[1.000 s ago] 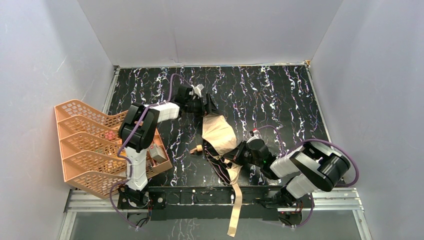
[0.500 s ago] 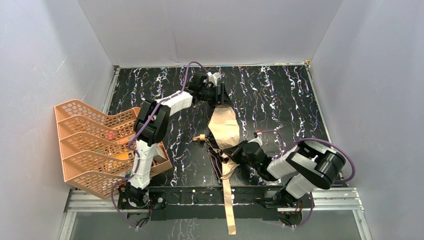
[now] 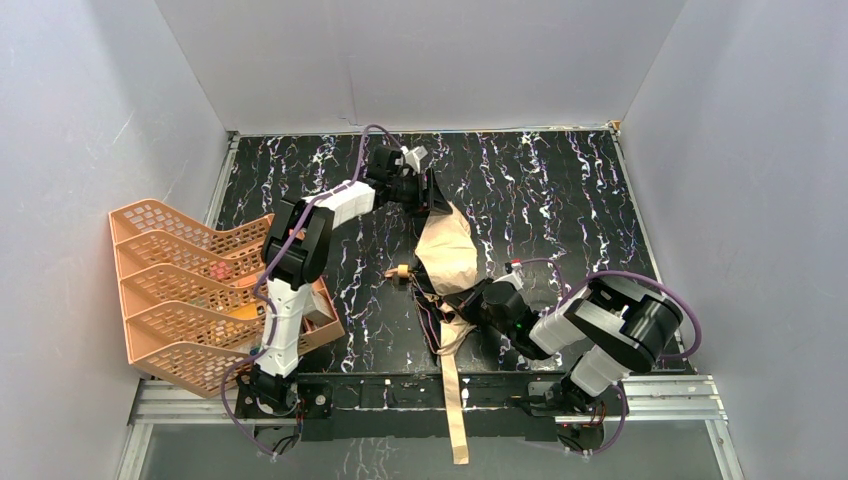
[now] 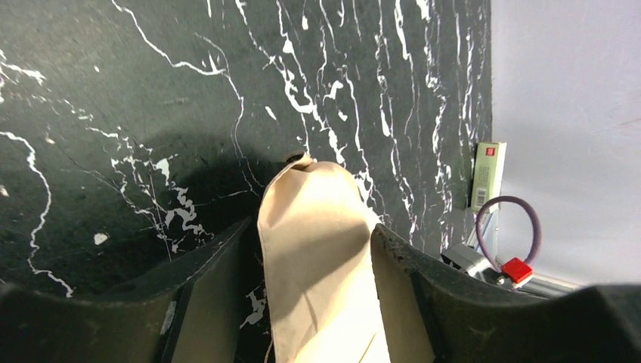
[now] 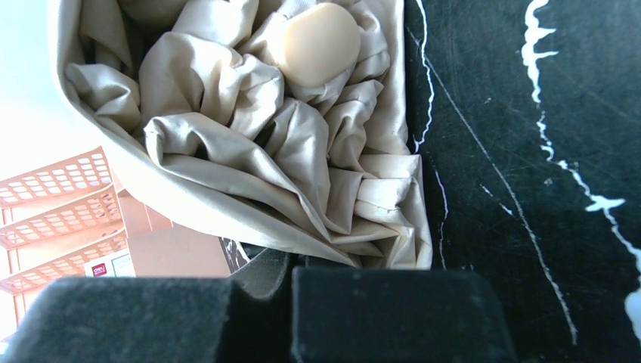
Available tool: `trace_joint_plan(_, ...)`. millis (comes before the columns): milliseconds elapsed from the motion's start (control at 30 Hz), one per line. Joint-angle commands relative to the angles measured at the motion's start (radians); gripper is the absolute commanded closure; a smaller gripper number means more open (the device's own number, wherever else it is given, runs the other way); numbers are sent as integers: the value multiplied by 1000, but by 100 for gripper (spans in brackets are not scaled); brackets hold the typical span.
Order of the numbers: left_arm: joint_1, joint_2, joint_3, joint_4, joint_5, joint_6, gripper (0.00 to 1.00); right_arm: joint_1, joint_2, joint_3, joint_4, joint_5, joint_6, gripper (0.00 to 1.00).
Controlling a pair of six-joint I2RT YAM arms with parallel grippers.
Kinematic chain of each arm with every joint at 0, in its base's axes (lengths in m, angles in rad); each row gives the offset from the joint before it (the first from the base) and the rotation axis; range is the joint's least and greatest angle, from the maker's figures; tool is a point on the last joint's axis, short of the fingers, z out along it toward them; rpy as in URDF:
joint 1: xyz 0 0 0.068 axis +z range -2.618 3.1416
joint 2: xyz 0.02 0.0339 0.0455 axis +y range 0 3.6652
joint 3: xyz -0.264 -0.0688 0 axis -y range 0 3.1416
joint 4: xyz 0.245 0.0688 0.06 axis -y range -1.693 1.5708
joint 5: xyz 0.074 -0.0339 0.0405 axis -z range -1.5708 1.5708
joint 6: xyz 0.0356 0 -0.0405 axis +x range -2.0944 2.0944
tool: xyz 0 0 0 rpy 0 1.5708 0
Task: Put away the umbrella
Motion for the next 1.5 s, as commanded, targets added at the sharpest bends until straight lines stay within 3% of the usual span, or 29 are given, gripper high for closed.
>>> trace_joint_plan(0,13,-55,28,81,84,-56,43,0,11,-3,-99,23,-34,100)
trace_joint_plan(200,14,-22,71,140,169,-107,46,0,21,-1,-95,6,-40,100)
trace_joint_plan(533,14,10,145,142,182,-130,62,-1,40,-6,-81,-13,-43,100)
trace_joint_plan(767,14,20,177,100,191,-104,89,0,56,-8,-69,-29,-44,100)
trace_joint_plan(900,14,-20,152,87,205,-77,93,-1,71,-9,-52,-41,-43,100)
trace_joint_plan(1133,-7,-227,-28,76,201,6,96,-1,93,-3,-37,-49,-40,100)
trace_joint_plan(1300,-63,-466,-310,94,113,59,100,-2,101,3,-35,-51,-38,100)
trace_joint_plan(1467,-218,-689,-608,125,-56,79,100,-1,121,12,-30,-61,-41,100)
